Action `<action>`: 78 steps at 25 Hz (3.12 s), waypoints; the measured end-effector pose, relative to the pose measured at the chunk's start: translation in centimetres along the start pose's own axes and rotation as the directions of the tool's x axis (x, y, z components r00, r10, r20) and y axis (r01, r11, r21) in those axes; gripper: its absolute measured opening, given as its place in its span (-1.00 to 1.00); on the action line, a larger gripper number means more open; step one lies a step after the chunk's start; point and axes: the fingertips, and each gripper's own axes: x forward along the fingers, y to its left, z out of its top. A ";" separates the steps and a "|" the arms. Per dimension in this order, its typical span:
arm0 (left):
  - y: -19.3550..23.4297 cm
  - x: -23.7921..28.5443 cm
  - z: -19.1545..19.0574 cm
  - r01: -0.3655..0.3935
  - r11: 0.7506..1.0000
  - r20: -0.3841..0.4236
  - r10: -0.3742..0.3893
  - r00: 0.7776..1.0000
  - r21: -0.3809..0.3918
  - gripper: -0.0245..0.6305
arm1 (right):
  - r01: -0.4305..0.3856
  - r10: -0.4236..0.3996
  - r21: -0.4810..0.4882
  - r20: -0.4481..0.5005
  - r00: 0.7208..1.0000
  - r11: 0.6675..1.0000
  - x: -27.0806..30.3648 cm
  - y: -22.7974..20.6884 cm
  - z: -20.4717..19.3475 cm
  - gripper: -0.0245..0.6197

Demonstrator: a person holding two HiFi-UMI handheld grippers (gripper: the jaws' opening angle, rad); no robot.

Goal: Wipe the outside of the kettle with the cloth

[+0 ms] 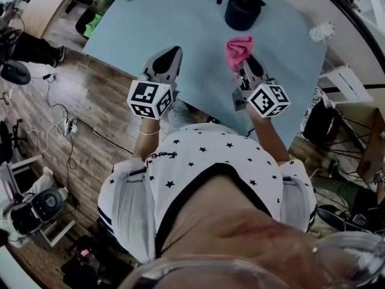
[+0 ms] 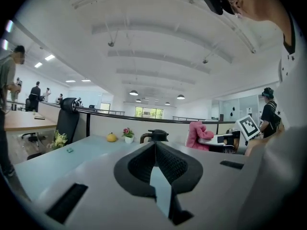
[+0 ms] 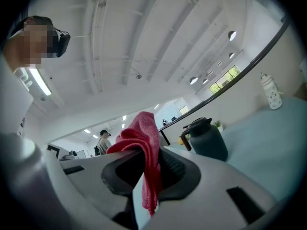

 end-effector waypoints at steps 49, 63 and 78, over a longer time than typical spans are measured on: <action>15.8 10.1 2.9 0.384 0.923 -0.028 -0.384 0.923 0.022 -0.84 | 0.700 -0.733 0.245 0.077 0.676 0.671 15.9 -15.4 -1.7 -0.71; 17.1 12.8 1.5 0.386 0.922 -0.066 -0.386 0.920 -0.004 -0.84 | 0.712 -0.748 0.278 0.039 0.662 0.645 16.3 -16.6 -4.6 -0.71; 18.0 13.6 0.5 0.365 0.931 -0.093 -0.366 0.926 -0.022 -0.84 | 0.769 -0.789 0.304 -0.082 0.609 0.563 16.0 -19.3 -9.5 -0.71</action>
